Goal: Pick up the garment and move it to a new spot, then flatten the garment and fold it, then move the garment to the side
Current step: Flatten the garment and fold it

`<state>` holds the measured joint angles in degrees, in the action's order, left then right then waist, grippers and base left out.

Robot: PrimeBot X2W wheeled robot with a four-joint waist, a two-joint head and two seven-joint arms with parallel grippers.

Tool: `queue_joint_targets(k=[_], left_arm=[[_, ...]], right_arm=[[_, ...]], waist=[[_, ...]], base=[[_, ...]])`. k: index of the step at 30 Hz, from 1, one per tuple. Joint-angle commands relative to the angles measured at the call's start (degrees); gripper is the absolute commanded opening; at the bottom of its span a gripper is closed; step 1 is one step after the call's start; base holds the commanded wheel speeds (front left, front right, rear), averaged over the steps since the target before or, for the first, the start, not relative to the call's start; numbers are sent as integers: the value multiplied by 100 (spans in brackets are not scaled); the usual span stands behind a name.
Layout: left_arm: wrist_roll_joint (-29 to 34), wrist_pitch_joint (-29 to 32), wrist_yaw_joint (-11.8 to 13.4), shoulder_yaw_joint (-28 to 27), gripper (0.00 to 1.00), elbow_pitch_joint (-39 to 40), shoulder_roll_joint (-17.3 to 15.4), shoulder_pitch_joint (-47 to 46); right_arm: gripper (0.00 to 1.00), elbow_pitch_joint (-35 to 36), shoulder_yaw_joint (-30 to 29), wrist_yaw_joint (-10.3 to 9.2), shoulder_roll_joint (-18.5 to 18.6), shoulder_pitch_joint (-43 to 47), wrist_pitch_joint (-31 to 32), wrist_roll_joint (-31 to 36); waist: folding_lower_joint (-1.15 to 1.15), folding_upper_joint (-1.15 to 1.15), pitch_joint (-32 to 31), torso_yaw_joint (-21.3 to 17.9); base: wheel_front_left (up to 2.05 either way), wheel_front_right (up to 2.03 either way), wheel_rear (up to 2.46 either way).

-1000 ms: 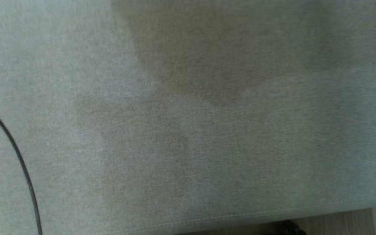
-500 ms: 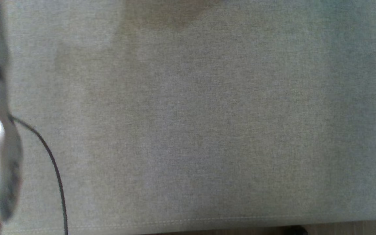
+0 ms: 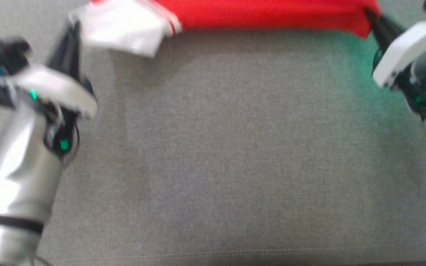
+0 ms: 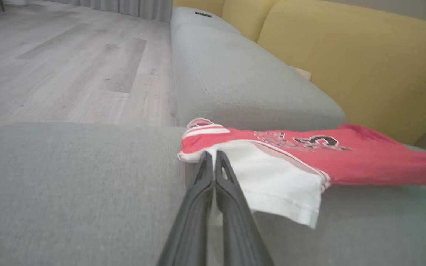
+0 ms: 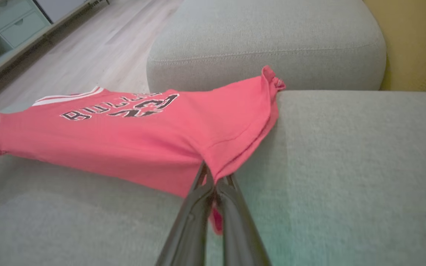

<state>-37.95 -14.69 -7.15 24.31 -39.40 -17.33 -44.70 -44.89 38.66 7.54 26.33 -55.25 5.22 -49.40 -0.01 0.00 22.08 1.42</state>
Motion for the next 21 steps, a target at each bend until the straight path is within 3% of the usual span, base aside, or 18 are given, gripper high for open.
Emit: queue_joint_targets(k=[1,10,21], left_arm=[[23,-30,-33,-36,0,277,-429,162],[301,-30,-34,588,0,745,-796,1315],[465,-30,-8,864,0,1197,-1005,2331]], right_arm=[[0,274,154,-5,227,260,169,-184],[0,826,781,-5,959,1132,941,-673],[0,1517,1207,-5,1558,2084,1581,-1103]], waist=[[1,0,-315,15],[1,0,-982,10],[1,0,-1696,-72]], base=[[0,0,0],[0,0,0],[0,0,0]])
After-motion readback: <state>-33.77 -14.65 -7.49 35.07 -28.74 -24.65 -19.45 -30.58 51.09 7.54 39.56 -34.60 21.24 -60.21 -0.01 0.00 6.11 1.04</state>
